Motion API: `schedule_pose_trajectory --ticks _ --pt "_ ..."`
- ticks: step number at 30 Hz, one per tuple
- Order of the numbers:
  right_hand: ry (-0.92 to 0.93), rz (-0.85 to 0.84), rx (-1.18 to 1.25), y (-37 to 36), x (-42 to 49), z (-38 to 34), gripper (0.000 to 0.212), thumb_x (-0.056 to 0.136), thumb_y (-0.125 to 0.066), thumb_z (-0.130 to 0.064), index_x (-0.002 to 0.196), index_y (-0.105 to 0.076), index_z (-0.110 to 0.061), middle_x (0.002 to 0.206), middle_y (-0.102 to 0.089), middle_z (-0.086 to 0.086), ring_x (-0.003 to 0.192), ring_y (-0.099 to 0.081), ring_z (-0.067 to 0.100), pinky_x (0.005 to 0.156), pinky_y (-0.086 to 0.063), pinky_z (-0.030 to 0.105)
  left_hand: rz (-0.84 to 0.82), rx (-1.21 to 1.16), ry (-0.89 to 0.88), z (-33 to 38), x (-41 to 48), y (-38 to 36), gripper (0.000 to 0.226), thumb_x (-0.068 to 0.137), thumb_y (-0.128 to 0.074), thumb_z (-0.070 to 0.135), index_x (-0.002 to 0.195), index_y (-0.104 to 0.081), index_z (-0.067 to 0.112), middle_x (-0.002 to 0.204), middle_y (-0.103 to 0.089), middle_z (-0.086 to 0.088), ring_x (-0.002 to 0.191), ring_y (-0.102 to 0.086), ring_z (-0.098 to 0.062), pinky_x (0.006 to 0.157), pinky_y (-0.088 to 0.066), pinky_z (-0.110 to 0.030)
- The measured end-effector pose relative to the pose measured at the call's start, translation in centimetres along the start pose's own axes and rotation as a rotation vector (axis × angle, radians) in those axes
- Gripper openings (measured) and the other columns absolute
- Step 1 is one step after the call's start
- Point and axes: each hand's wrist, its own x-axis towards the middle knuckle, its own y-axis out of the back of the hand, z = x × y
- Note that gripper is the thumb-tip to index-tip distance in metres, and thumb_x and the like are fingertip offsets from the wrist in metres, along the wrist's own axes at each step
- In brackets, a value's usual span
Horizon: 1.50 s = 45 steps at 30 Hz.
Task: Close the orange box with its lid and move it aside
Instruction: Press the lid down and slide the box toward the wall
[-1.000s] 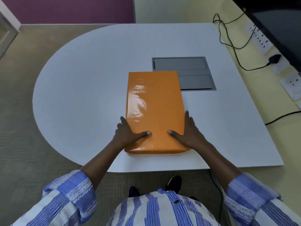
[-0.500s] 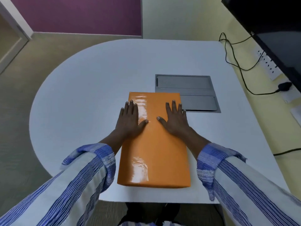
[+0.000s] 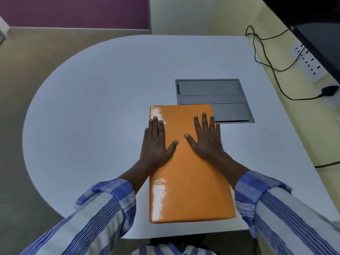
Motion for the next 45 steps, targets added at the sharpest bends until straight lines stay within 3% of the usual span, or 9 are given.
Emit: schedule_pose_trajectory --ticks 4,7,12,14,20,31,36,41,45 --pt "-0.052 0.035 0.221 1.3 -0.6 0.4 0.085 0.097 -0.039 -0.063 0.161 0.0 -0.023 0.169 0.007 0.005 0.155 0.007 0.026 0.124 -0.008 0.054 0.072 -0.182 0.012 -0.4 -0.4 0.3 0.096 0.093 -0.03 0.072 0.163 0.005 0.016 0.172 0.008 -0.007 0.158 0.008 -0.023 0.128 -0.002 -0.046" --pt "-0.246 0.116 0.564 1.8 -2.9 1.3 0.086 0.096 -0.049 -0.059 0.16 -0.003 -0.025 0.169 -0.005 0.004 0.154 -0.011 0.025 0.12 -0.019 0.05 0.082 -0.541 0.276 -1.5 -1.1 0.1 0.099 0.089 -0.035 0.078 0.163 -0.005 0.02 0.172 -0.01 -0.006 0.158 -0.012 -0.025 0.123 -0.014 -0.047" --pt "-0.616 -0.235 1.247 1.6 -6.1 4.1 0.062 0.09 -0.05 -0.068 0.135 -0.056 -0.026 0.141 -0.06 0.009 0.118 -0.066 0.026 0.095 -0.056 0.046 -0.209 -1.303 0.467 -3.5 -3.7 -0.9 0.061 0.091 -0.028 0.081 0.124 -0.067 0.047 0.122 -0.076 -0.001 0.107 -0.075 -0.022 0.089 -0.062 -0.048" --pt "-0.644 -0.394 1.51 1.5 -6.9 4.7 0.054 0.084 -0.056 -0.072 0.12 -0.064 -0.033 0.124 -0.072 0.004 0.106 -0.073 0.022 0.083 -0.061 0.042 -0.296 -1.528 0.475 -3.4 -4.5 -1.5 0.066 0.094 -0.028 0.077 0.133 -0.065 0.037 0.128 -0.072 -0.011 0.113 -0.072 -0.033 0.088 -0.061 -0.05" --pt "-0.603 -0.485 1.613 1.5 -7.2 6.8 0.075 0.082 -0.053 -0.077 0.143 -0.051 -0.033 0.132 -0.067 0.003 0.116 -0.068 0.025 0.098 -0.054 0.047 -0.348 -1.742 0.531 -0.7 -4.6 -1.6 0.073 0.091 -0.035 0.079 0.135 -0.065 0.029 0.136 -0.066 -0.019 0.12 -0.066 -0.043 0.085 -0.059 -0.053" --pt "-0.617 -0.382 1.485 7.3 -8.0 18.6 0.087 0.068 -0.066 -0.081 0.137 -0.058 -0.029 0.125 -0.071 0.001 0.11 -0.07 0.023 0.093 -0.057 0.045 -0.328 -1.735 0.499 11.2 -2.4 -4.6 0.058 0.091 -0.059 0.06 0.137 -0.058 0.024 0.125 -0.071 -0.019 0.109 -0.071 -0.04 0.083 -0.059 -0.051" --pt "-0.627 -0.246 1.416 10.4 -10.4 25.9 0.057 0.074 -0.062 -0.08 0.112 -0.064 -0.037 0.099 -0.079 -0.01 0.086 -0.076 0.011 0.063 -0.061 0.028 -0.369 -1.741 0.467 19.2 -0.6 -7.5 0.058 0.091 -0.062 0.057 0.136 -0.061 0.022 0.132 -0.066 -0.023 0.118 -0.065 -0.045 0.095 -0.054 -0.059" --pt "-0.596 0.013 0.797 11.4 -12.5 31.3 0.086 0.087 -0.038 -0.08 0.154 -0.035 -0.025 0.156 -0.042 0.005 0.139 -0.046 0.028 0.112 -0.039 0.045 -0.402 -1.702 0.458 25.9 0.7 -10.5 0.067 0.091 -0.06 0.056 0.146 -0.049 0.02 0.136 -0.063 -0.024 0.12 -0.064 -0.045 0.097 -0.053 -0.062" --pt "-0.41 0.215 0.286 10.7 -14.7 32.2 0.086 0.094 -0.039 -0.068 0.159 -0.018 -0.016 0.167 -0.015 0.013 0.153 -0.014 0.033 0.12 -0.017 0.055 -0.395 -1.596 0.448 30.6 0.8 -12.6 0.075 0.084 -0.064 0.062 0.147 -0.046 0.025 0.136 -0.066 -0.016 0.121 -0.065 -0.04 0.104 -0.048 -0.065"
